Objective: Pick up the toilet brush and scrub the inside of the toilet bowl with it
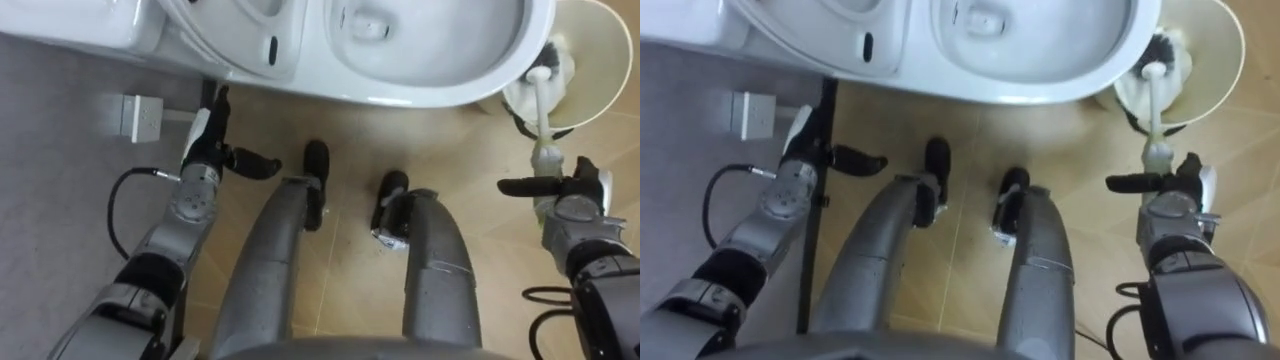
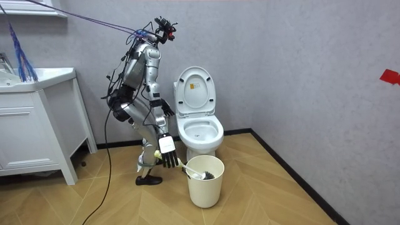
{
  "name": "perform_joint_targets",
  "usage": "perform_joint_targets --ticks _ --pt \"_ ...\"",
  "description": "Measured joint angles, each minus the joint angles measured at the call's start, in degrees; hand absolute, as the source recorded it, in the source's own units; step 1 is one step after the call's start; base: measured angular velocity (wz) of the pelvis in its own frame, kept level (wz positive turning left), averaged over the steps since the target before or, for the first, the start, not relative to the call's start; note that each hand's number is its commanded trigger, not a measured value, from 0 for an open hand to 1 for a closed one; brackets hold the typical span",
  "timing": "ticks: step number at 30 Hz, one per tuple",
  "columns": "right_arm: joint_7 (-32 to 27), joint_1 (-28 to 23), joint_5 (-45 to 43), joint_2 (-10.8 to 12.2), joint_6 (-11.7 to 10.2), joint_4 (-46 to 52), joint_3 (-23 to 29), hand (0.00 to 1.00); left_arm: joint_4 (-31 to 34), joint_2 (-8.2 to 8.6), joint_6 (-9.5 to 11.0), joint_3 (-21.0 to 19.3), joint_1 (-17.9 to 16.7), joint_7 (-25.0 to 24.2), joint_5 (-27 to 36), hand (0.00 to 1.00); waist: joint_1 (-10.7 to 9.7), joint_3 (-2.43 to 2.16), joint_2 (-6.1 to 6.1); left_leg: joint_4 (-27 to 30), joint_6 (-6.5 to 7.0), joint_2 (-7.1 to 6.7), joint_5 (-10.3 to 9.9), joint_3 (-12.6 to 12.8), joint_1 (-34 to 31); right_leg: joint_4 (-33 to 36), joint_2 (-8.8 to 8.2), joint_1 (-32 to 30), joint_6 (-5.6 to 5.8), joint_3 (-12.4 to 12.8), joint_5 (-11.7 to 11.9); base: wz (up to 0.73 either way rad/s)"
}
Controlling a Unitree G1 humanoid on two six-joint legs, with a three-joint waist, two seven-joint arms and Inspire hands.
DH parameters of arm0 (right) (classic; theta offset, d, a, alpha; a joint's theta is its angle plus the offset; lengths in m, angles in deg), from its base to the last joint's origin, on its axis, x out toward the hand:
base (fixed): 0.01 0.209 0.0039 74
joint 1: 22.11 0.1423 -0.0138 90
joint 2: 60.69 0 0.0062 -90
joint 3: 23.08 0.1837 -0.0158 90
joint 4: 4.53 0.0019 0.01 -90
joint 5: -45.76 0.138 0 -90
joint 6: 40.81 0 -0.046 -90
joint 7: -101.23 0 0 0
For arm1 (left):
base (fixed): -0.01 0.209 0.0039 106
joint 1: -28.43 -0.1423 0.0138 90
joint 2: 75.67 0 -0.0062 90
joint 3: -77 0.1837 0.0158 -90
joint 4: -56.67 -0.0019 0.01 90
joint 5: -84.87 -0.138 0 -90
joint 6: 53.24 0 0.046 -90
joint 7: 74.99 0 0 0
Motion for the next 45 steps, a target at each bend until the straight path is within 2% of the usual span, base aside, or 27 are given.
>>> perform_joint_targets --ticks 5,9,12,13,14,20,26,30,36,42,45 --pt "0.27 0.61 0.86 -0.64 -0.25 -0.34 0.00 0.00 1.20 -0.13 0.02 0.20 0.02 0.07 2.58 0.00 0.07 0.01 0.08 2.01 0.09 0.09 -0.24 0.17 -2.96 1.87 -0.03 -2.93 -0.15 0.18 -0.33 0.00" --pt "0.26 2.17 1.09 -0.93 -0.24 -1.54 -0.03 0.00 2.40 -0.79 0.28 1.24 0.22 0.23 5.99 0.00 0.18 0.01 0.15 3.03 0.15 0.00 -0.42 0.45 -4.68 3.43 -0.76 -4.79 -0.32 0.24 -0.69 0.00" --pt "0.26 2.57 1.37 -1.29 -0.26 -1.82 -0.27 0.00 2.64 -0.78 0.30 1.36 0.27 0.55 7.28 0.00 0.40 0.06 0.71 3.48 0.17 0.02 -0.44 0.42 -5.19 3.76 -0.81 -5.23 -0.29 0.19 -0.83 0.00" --pt "0.25 2.61 1.76 -1.69 -0.26 -1.83 -0.76 0.22 2.64 -0.84 0.30 1.66 0.35 0.64 7.65 0.00 0.48 0.05 1.11 3.56 0.20 0.01 -0.46 0.44 -5.33 3.81 -0.83 -5.34 -0.26 0.18 -0.85 0.00" --pt "0.24 2.62 2.15 -2.00 -0.26 -1.84 -1.30 1.00 2.64 -0.98 0.30 2.09 0.48 0.66 7.66 0.00 0.60 0.04 1.38 3.60 0.24 0.00 -0.48 0.52 -5.43 3.89 -0.85 -5.48 -0.25 0.22 -0.85 0.00" --pt "0.34 2.74 5.68 -2.27 -0.26 -1.99 -2.24 1.00 2.57 -1.11 0.43 2.28 1.73 0.68 7.64 0.00 0.68 0.01 1.57 3.79 0.26 -0.17 -0.52 0.74 -5.57 4.50 -0.96 -5.87 -0.41 0.28 -0.98 0.00" --pt "2.17 2.03 12.30 -3.40 -0.07 -2.46 -2.41 1.00 2.58 -1.13 0.36 2.28 1.75 0.94 7.65 0.00 1.56 -0.02 2.40 4.24 0.24 -0.02 -0.72 0.68 -5.58 4.60 -0.82 -5.75 -0.41 0.22 -0.99 0.00" --pt "3.43 1.67 15.18 -3.33 1.36 -2.39 -2.85 1.00 2.62 -1.12 0.23 2.29 1.67 1.05 7.66 0.00 1.72 -0.03 2.60 4.31 0.25 0.00 -0.72 0.68 -5.58 4.63 -0.81 -5.74 -0.41 0.21 -0.99 0.00" --pt "4.08 1.44 16.68 -3.30 2.21 -2.53 -2.89 1.00 4.24 -1.08 -0.24 2.29 1.03 1.08 7.58 0.00 1.85 -0.08 2.67 4.64 0.25 0.00 -0.71 0.58 -5.29 4.57 -0.81 -5.34 -0.42 0.07 -0.98 0.00" --pt "4.77 0.73 17.55 -3.14 2.38 -4.04 -2.90 1.00 4.37 -1.06 -0.26 2.26 -0.15 1.21 7.60 0.00 1.93 -0.12 2.71 3.12 0.22 0.04 -0.68 0.60 -2.09 3.43 -0.78 -2.26 -0.40 0.00 -0.99 0.00" --pt "5.32 0.55 18.90 -2.98 2.46 -4.46 -2.89 1.00 4.49 -1.07 -1.03 2.24 -1.19 1.20 7.50 0.00 1.80 -0.11 2.62 2.10 0.16 0.06 -0.62 0.65 0.07 2.38 -0.86 -0.14 -0.37 -0.04 -0.83 0.00"
